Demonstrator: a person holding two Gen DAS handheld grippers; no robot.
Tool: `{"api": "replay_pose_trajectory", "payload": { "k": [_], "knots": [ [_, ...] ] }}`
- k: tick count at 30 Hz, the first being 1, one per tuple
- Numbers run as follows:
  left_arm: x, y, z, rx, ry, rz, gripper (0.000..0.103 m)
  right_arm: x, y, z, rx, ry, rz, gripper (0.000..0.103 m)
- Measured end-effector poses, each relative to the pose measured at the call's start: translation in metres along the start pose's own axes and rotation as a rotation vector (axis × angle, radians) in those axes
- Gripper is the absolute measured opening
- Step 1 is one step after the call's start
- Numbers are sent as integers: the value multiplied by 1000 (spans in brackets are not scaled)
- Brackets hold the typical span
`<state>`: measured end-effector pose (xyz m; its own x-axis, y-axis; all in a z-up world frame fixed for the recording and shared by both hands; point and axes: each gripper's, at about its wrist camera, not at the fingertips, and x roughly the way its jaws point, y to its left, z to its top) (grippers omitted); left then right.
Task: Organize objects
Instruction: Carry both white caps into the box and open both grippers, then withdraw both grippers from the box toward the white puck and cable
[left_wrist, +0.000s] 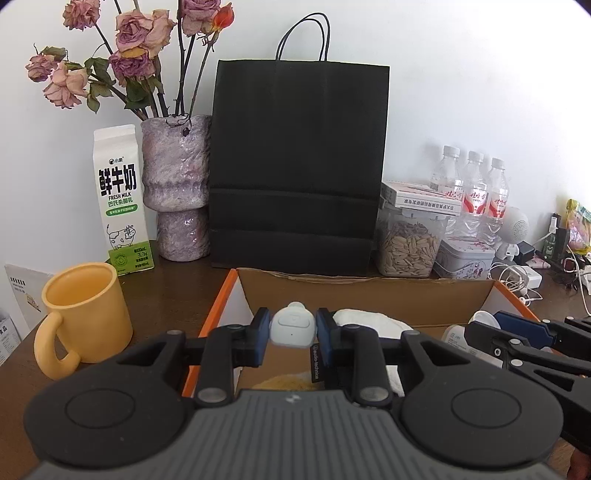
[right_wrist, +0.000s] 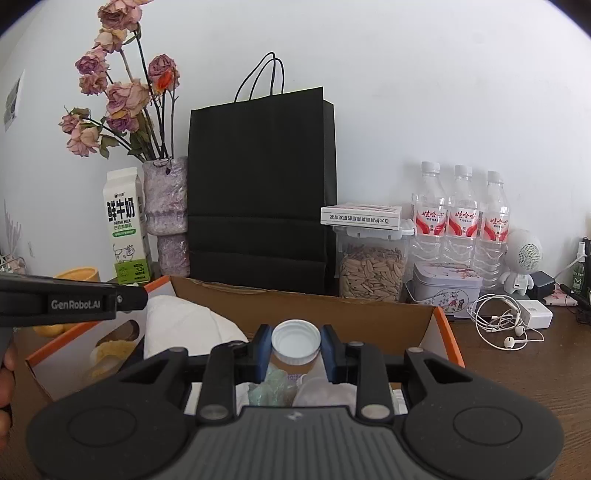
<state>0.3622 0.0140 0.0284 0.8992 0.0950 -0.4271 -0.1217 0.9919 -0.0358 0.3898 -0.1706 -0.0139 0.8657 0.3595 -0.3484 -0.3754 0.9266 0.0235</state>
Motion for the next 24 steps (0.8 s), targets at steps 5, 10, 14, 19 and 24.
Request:
{"api": "replay_pose_trajectory", "payload": {
  "k": [5, 10, 14, 19, 24],
  "knots": [
    [-1, -1, -2, 5, 1, 3, 36, 1, -1, -3, -1, 16, -7, 28],
    [-5, -2, -3, 9, -24, 8, 77, -2, -2, -4, 16, 10, -16, 68],
    [-7, -4, -4, 7, -41, 28, 103, -4, 1, -4, 4, -12, -42, 94],
    [-7, -5, -5, 5, -40, 40, 103, -5, 2, -4, 1, -17, -53, 98],
    [-5, -4, -6, 4, -32, 46, 103, -6, 2, -6, -6, -14, -61, 98]
  ]
}}
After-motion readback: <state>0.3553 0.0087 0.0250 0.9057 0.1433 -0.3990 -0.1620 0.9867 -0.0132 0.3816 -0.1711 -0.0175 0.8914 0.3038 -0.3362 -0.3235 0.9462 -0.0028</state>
